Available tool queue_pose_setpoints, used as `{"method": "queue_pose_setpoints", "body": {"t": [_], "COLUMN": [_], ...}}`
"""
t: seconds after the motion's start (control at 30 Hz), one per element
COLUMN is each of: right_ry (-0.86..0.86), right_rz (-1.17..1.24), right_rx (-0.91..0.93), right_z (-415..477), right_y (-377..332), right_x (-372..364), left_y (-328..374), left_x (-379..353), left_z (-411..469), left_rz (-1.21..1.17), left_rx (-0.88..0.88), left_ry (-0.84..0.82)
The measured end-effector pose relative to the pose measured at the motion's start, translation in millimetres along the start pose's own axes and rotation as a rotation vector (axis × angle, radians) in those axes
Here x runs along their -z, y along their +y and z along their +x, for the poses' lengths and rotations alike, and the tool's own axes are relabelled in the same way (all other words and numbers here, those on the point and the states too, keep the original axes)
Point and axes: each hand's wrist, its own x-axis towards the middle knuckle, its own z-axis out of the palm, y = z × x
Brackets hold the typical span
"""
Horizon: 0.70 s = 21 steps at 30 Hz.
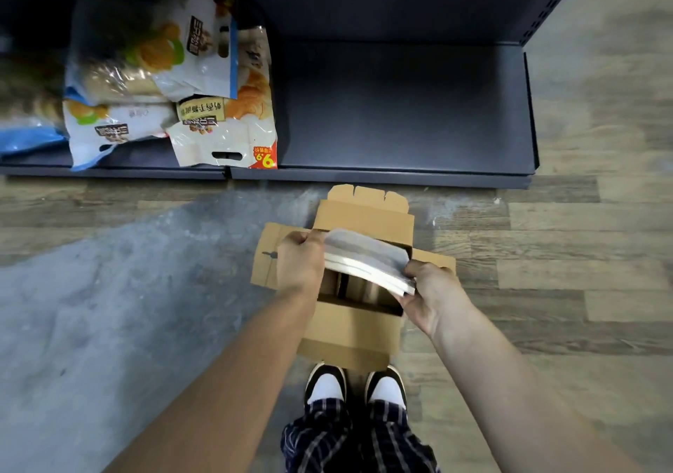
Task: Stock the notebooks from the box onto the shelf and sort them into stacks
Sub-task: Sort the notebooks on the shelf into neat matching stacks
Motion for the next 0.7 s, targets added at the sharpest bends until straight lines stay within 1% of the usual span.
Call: {"method": "queue_pose_setpoints", "body": {"t": [0.1,0.2,0.3,0.37,0.57,0.7], "right_ry": [-0.053,-0.136,-0.241,-0.306,-0.383,-0.448], "right_rz": [-0.029,-0.053,-0.046,-0.023,-0.060,-0.053], "right_rx": [0.016,-0.018,-0.053,-0.040,0.132,0.251], "right_z": [-39.1,-89.1,-153.4,-191.5,-299.2,-366.2], "right_y": [-15.5,-35.8,-64.5,-82.9,-127.9,-153.5], "right_x": [1.2,0.3,-2.4,-5.2,-5.0,0.3], "left_y": [21.8,56.3,100.4,128.5,211.9,254.2], "left_x": [21.6,47.2,74.3,90.5,137.9,164.5], "left_z": [-32.1,-71.0,-116.1,-141.8,-218.7,-274.5], "left_rz": [-0.004,-0.040,-0.151,-0.180,-0.136,-0.111], "left_rx": [-0.031,-0.080,-0.086,-0.125,-0.335,-0.423], "left_ry": [0.017,0.013,-0.068,-0.125,-0.233,-0.308]}}
